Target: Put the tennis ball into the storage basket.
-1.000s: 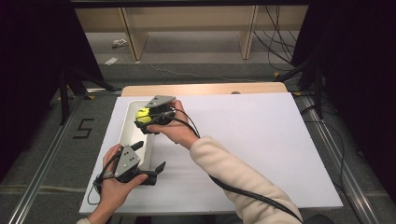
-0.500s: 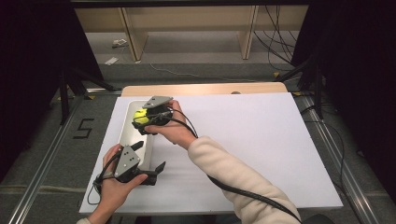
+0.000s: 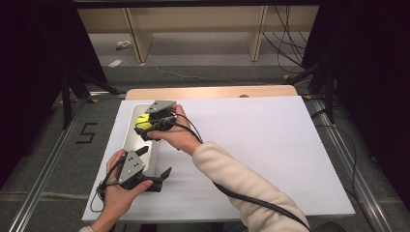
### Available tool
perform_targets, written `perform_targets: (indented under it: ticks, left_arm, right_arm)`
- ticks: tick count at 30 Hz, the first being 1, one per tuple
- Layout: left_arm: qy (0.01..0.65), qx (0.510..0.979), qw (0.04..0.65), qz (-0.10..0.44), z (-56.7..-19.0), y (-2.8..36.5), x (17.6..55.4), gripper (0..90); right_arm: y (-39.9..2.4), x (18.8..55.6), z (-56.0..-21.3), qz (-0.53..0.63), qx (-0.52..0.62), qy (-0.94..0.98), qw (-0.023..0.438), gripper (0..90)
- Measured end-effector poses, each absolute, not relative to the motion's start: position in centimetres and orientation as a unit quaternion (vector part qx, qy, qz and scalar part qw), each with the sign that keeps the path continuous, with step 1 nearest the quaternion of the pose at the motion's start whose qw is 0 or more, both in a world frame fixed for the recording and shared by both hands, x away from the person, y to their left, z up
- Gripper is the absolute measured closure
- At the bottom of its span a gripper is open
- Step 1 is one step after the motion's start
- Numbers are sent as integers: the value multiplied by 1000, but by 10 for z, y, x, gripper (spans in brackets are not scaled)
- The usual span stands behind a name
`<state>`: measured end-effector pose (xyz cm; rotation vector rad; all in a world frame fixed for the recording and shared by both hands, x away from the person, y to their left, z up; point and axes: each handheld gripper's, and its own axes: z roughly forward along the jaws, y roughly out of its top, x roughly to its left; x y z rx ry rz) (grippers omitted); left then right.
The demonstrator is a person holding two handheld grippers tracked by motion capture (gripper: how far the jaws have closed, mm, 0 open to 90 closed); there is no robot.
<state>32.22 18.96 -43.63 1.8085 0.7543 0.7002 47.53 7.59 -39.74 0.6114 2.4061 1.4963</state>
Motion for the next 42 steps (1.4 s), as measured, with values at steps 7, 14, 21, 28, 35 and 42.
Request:
perform_targets:
  ticks: [7,14,21,28,35,42]
  left_arm:
    - [313,750,507,289,-436,189,322,0]
    - [313,749,507,290,-436,190,322,0]
    - [313,749,507,290,-436,189,322,0]
    - [313,749,507,290,-436,190,322,0]
    - [313,749,507,290,-436,190,322,0]
    - [312,749,507,290,-436,189,322,0]
  right_arm:
    - [78,476,-399,511,209,826,117,270]
    - [81,475,-400,511,206,826,116,270]
    - [82,474,-400,510,206,827,116,270]
    - [85,474,-400,508,205,829,113,270]
    - [87,474,-400,509,203,829,112,270]
    - [89,474,-402,508,201,831,108,269]
